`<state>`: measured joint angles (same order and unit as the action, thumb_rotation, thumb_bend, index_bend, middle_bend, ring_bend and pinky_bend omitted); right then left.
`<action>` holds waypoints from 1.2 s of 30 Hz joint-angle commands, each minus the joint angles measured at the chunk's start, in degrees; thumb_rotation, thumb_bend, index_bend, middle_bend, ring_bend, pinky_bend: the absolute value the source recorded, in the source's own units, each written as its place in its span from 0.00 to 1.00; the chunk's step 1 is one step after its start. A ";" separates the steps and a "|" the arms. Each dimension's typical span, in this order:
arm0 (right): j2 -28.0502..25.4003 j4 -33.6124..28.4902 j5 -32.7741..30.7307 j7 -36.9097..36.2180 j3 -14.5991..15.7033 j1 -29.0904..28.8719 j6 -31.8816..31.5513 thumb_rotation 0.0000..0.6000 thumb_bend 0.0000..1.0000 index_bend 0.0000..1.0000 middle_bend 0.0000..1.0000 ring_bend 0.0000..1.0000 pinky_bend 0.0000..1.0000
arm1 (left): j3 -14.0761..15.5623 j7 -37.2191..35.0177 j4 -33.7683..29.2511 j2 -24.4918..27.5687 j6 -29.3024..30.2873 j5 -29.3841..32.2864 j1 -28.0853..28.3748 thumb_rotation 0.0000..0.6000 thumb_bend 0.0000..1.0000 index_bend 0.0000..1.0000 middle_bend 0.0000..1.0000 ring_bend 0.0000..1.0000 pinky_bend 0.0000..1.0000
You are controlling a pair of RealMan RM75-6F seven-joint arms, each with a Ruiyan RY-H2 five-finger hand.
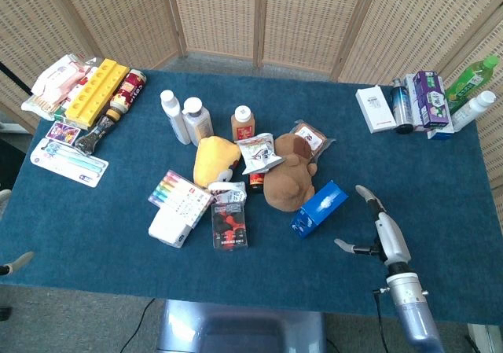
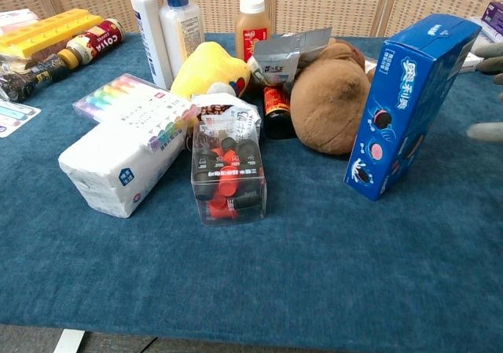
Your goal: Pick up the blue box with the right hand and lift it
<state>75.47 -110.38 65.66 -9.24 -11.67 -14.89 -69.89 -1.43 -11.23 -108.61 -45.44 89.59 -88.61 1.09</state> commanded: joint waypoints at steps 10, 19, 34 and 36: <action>4.88 -2.57 -4.84 2.02 -2.14 -1.12 -1.68 1.00 0.00 0.00 0.00 0.00 0.00 | -0.10 -0.78 0.18 0.24 0.08 0.09 -0.06 1.00 0.00 0.12 0.00 0.00 0.00; 6.94 -3.64 -6.64 2.97 -2.91 -1.72 -2.18 1.00 0.00 0.00 0.00 0.00 0.00 | -0.19 -1.18 0.34 0.34 0.17 0.17 -0.12 1.00 0.00 0.12 0.00 0.00 0.00; 11.52 -4.36 -8.22 7.31 -4.22 -3.11 -5.20 1.00 0.00 0.00 0.00 0.00 0.00 | -0.29 -1.41 0.48 0.31 -0.33 0.42 0.11 1.00 0.00 0.12 0.00 0.00 0.00; 12.01 -4.38 -8.64 7.47 -4.49 -3.24 -5.37 1.00 0.00 0.00 0.00 0.00 0.00 | -0.31 -1.48 0.50 0.34 -0.29 0.44 0.09 1.00 0.00 0.12 0.00 0.00 0.00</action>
<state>87.34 -114.73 57.15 -1.87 -16.03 -18.04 -75.15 -1.74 -12.71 -108.11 -45.10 89.30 -88.17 1.18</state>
